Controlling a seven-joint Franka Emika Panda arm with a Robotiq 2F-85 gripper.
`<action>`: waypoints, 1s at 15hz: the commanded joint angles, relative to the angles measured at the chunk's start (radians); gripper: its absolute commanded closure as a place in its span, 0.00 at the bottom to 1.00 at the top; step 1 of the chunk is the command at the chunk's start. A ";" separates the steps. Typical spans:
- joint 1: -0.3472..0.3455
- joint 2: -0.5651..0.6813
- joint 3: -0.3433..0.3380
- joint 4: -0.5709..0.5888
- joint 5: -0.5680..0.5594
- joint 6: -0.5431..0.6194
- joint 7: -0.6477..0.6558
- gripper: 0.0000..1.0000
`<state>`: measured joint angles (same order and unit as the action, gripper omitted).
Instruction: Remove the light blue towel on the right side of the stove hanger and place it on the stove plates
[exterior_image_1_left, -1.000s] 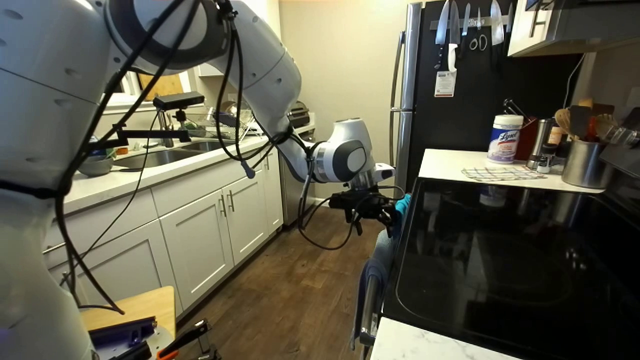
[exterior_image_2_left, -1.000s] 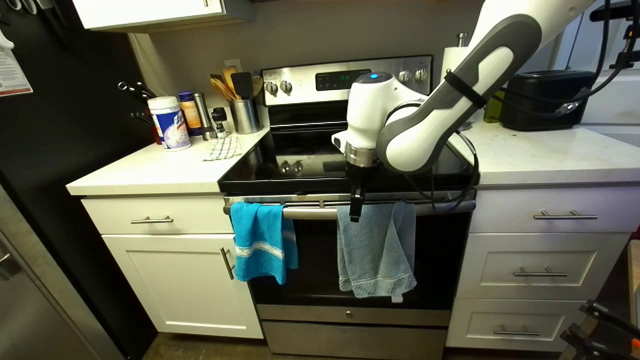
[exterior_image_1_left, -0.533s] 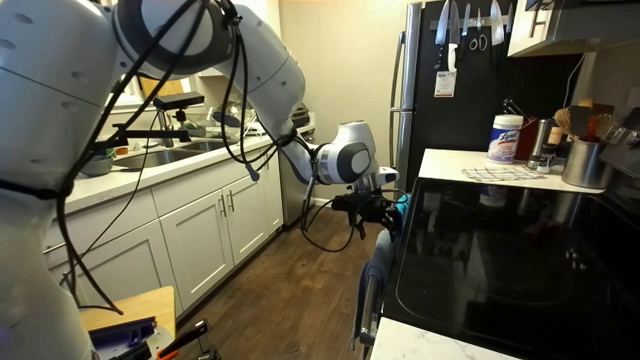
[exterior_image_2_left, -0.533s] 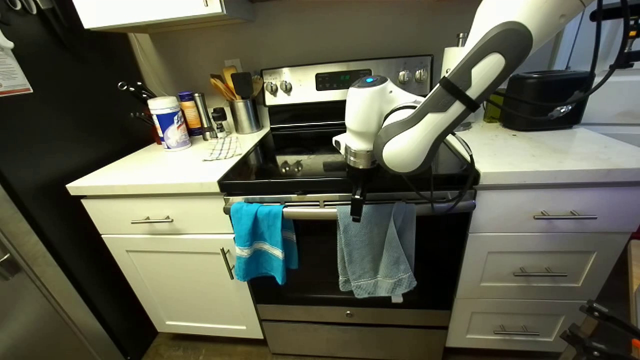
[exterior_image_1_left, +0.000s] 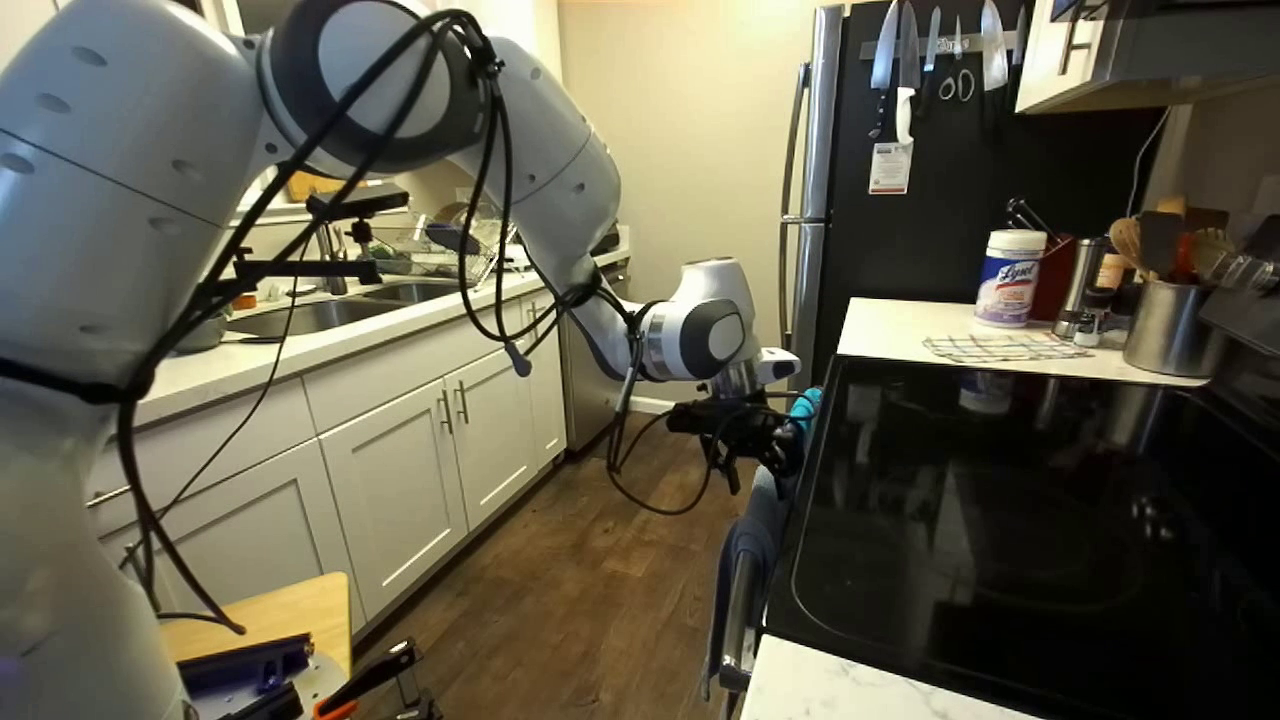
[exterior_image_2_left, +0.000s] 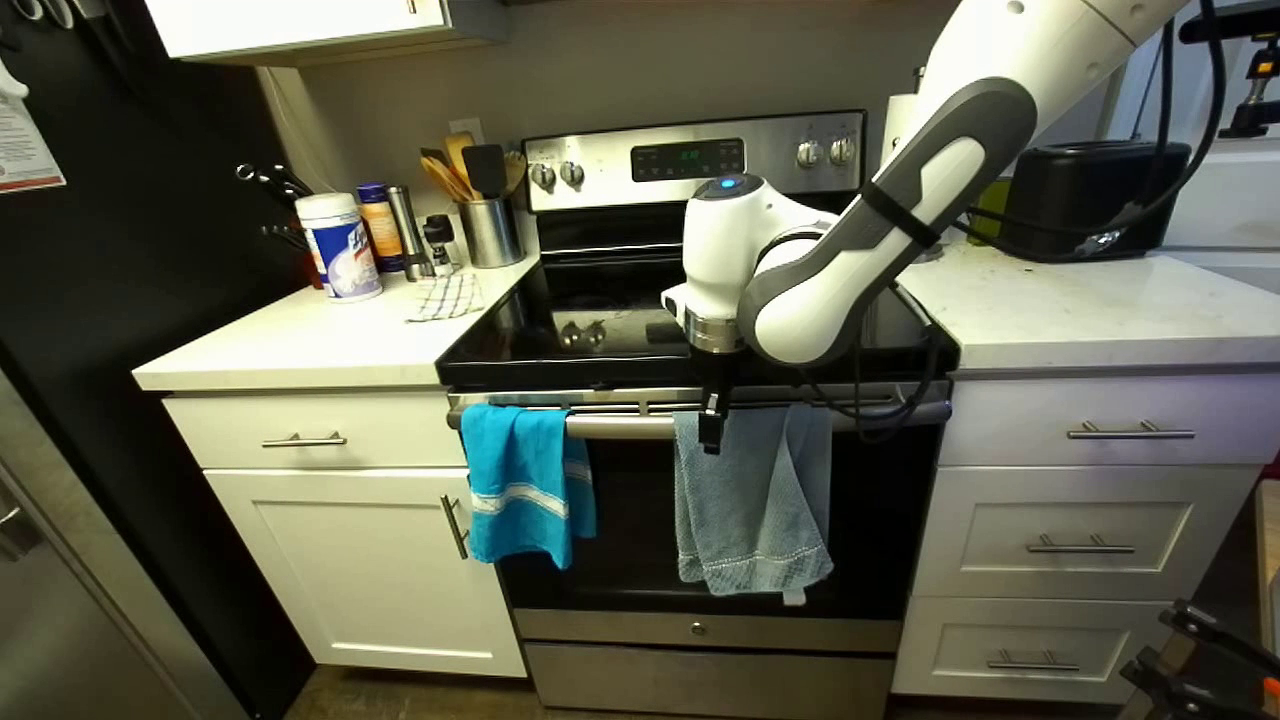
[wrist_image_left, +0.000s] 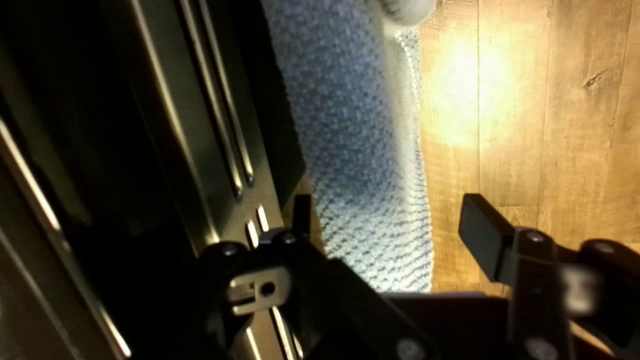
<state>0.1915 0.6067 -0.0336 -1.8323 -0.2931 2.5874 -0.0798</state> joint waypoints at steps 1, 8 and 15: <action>0.047 0.000 -0.058 0.009 -0.080 0.009 0.098 0.53; 0.131 -0.007 -0.123 0.012 -0.212 -0.004 0.232 0.90; 0.173 -0.019 -0.156 0.002 -0.292 0.012 0.327 0.90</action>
<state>0.3445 0.6107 -0.1629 -1.8253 -0.5336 2.5854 0.1758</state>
